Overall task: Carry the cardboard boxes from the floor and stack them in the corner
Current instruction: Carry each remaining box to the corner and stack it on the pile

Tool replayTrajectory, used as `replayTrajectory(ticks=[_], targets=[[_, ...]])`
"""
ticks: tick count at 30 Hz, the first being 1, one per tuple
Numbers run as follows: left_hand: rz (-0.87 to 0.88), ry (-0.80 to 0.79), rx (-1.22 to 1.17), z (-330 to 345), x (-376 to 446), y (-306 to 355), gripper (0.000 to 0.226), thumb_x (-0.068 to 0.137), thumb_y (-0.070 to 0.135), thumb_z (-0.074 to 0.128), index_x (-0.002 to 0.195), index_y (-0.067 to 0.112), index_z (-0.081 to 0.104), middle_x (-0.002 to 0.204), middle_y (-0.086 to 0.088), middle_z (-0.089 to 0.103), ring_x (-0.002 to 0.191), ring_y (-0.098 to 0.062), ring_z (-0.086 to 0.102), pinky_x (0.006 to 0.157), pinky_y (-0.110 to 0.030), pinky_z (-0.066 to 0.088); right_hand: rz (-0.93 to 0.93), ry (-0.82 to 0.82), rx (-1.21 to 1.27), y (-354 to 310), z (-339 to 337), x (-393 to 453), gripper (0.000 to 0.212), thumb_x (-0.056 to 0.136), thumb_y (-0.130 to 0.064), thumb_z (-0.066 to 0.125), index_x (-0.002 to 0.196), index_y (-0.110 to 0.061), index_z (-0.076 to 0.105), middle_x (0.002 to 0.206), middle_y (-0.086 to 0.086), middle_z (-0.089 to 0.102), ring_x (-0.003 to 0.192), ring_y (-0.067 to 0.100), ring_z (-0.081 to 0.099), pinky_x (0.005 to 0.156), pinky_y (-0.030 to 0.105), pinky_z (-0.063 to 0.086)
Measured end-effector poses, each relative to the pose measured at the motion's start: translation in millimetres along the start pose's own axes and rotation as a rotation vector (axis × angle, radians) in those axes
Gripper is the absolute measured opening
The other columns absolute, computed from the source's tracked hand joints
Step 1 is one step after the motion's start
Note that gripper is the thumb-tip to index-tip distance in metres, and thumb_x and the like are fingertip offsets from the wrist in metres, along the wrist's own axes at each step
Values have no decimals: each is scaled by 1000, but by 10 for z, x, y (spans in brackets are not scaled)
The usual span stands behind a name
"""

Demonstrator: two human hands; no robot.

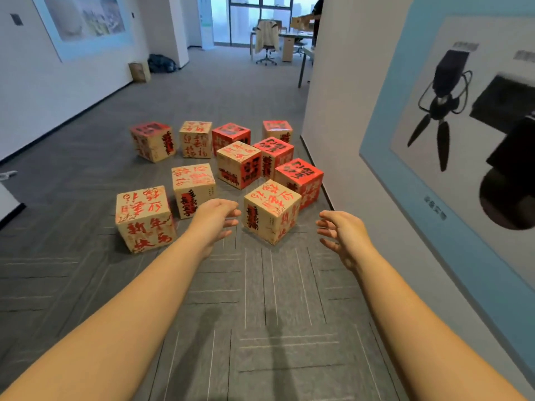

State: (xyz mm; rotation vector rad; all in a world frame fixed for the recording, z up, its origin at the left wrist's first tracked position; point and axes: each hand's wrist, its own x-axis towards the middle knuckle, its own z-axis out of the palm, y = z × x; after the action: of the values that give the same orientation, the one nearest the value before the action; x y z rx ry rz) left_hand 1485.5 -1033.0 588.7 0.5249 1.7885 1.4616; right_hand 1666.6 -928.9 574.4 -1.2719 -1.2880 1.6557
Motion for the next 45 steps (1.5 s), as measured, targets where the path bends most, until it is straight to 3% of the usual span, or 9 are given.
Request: replayTrajectory(ticks=[6, 11, 15, 22, 33, 38, 42, 45], targets=[[4, 26, -14, 247, 1003, 380, 14, 94, 20, 49, 82, 20, 56, 84, 2, 58, 74, -10, 53, 67, -24, 41, 0, -24, 8, -431, 237, 1103, 19, 92, -13, 51, 73, -16, 54, 71, 0, 56, 63, 10, 50, 59, 21, 40], [-43, 18, -24, 299, 1852, 444, 13, 95, 20, 48, 101, 13, 56, 88, 1, 59, 72, -9, 52, 63, -22, 39, 52, -20, 17, -458, 531, 1872, 17, 91, -12, 51, 75, -16, 54, 71, 0, 56, 61, 10, 50, 58, 22, 38], [-76, -14, -14, 224, 2705, 479, 10, 94, 21, 49, 89, 19, 57, 87, 2, 60, 72, -9, 53, 66, -23, 41, 77, 35, 26, -452, 842, 2531, 17, 91, -12, 51, 75, -15, 55, 71, 1, 56, 61, 10, 51, 59, 22, 39], [-131, -86, 69, 16, 4408, 730, 14, 93, 20, 51, 80, 22, 54, 85, 2, 59, 70, -10, 53, 85, -34, 45, 120, 206, 110, -525, 1547, 3748, 20, 91, -11, 51, 72, -16, 53, 69, 1, 54, 54, 9, 52, 55, 21, 39], [-221, -228, 219, 195, 6410, 655, 13, 93, 20, 52, 80, 21, 56, 84, 2, 59, 73, -10, 52, 61, -23, 39, 262, 396, 133, -253, 2019, 5206, 18, 91, -13, 52, 74, -15, 54, 71, 1, 56, 63, 12, 51, 58, 24, 40], [-240, -280, 315, 587, 7274, 467, 11, 93, 20, 52, 83, 18, 57, 87, 1, 58, 75, -10, 51, 62, -23, 40, 319, 495, 185, 42, 1956, 5959, 18, 92, -11, 52, 75, -16, 55, 73, 1, 56, 64, 11, 50, 57, 22, 41], [-243, -351, 406, 983, 7912, 347, 9, 95, 17, 48, 97, 10, 54, 91, -2, 57, 71, -8, 50, 62, -22, 39, 377, 576, 218, 263, 1889, 6563, 18, 92, -11, 52, 75, -16, 54, 73, 0, 55, 64, 10, 49, 59, 22, 41], [-248, -383, 462, 1216, 8355, 240, 10, 96, 15, 46, 94, 8, 53, 87, -2, 56, 74, -10, 50, 60, -21, 39, 435, 621, 227, 474, 1865, 6982, 19, 91, -11, 52, 74, -16, 54, 72, 0, 55, 63, 10, 49, 58, 21, 40]])
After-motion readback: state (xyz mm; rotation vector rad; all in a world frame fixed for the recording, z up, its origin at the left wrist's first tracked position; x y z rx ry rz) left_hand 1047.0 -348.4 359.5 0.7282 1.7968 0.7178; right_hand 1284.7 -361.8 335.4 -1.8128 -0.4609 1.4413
